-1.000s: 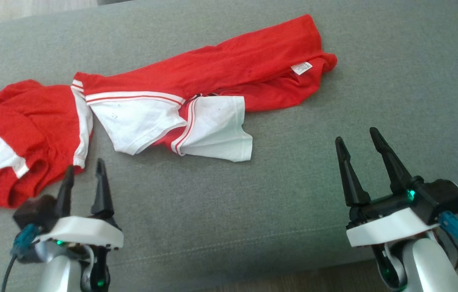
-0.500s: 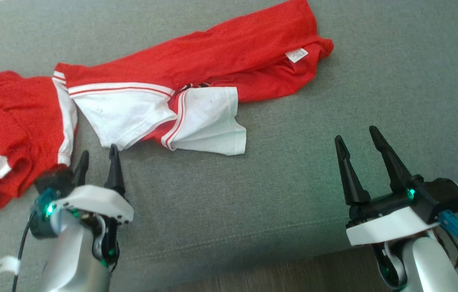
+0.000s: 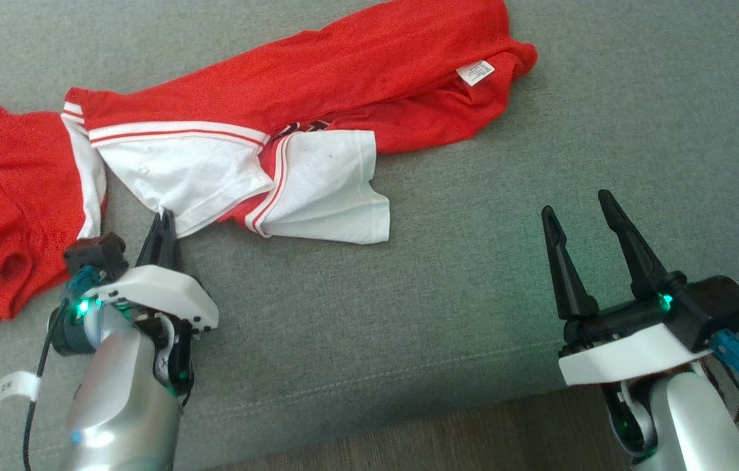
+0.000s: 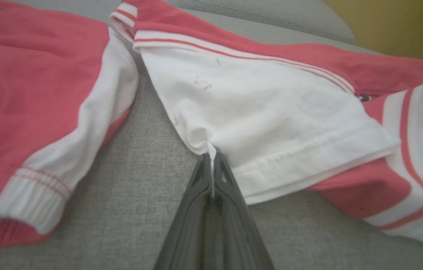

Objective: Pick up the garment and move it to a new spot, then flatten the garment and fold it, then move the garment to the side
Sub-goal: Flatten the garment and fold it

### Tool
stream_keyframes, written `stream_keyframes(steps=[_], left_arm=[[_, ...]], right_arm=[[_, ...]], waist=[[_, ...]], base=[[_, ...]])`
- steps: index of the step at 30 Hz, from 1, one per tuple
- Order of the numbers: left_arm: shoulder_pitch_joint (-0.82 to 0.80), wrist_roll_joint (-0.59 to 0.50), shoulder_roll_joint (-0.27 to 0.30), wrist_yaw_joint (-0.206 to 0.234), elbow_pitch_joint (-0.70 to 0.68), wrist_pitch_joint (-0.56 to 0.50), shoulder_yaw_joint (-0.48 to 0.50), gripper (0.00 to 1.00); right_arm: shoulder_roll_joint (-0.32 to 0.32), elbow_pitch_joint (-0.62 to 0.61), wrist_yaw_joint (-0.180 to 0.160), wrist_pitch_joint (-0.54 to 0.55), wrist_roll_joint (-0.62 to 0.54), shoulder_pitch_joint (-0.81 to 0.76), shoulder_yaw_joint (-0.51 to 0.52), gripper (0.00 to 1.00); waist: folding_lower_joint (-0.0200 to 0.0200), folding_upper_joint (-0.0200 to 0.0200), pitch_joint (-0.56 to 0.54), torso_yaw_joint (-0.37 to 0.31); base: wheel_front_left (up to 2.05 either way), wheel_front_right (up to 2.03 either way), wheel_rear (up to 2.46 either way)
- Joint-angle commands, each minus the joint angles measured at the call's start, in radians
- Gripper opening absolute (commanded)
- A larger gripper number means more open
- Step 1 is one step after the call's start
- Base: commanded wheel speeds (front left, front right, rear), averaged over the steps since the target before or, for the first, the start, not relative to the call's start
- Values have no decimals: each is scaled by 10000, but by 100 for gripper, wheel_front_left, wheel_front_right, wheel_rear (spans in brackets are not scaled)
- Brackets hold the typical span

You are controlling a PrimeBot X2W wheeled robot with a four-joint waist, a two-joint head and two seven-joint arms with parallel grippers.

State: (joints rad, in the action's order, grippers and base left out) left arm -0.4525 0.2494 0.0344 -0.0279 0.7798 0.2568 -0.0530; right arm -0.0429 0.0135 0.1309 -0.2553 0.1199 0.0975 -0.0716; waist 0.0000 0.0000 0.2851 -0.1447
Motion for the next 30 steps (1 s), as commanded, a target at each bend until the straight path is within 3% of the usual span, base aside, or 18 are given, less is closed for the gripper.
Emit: stream_keyframes(steps=[1,6,13,19,22,30], left_arm=[[21,9,159,-62,-315,49,228,0],[569,294,159,-31,-1191,49,253,0],[1670,197,159,602,-3846,49,1020,0],[2401,326,173,839,-5793,49,1648,0],[2323,458,351,769,-5970,49,2030,0],[1902,478,464,748,-5948,49,2471,0]], right_arm=[[-73,-337,-2,-65,-27,249,-198,100],[-73,-306,-2,-65,-19,209,-260,100],[-73,-37,-2,-65,284,567,-515,100],[-73,1658,-2,-65,1223,1439,-345,100],[-73,2746,-2,-65,1510,2109,-255,100],[-73,4326,-2,-65,820,3910,-739,100]], waist=[[0,0,-36,26],[0,0,-166,168],[0,0,-188,481],[0,0,-10,1076],[0,0,119,1303],[0,0,541,1561]], base=[[0,0,0],[0,0,0],[0,0,0],[0,0,0],[0,0,0],[0,0,0]])
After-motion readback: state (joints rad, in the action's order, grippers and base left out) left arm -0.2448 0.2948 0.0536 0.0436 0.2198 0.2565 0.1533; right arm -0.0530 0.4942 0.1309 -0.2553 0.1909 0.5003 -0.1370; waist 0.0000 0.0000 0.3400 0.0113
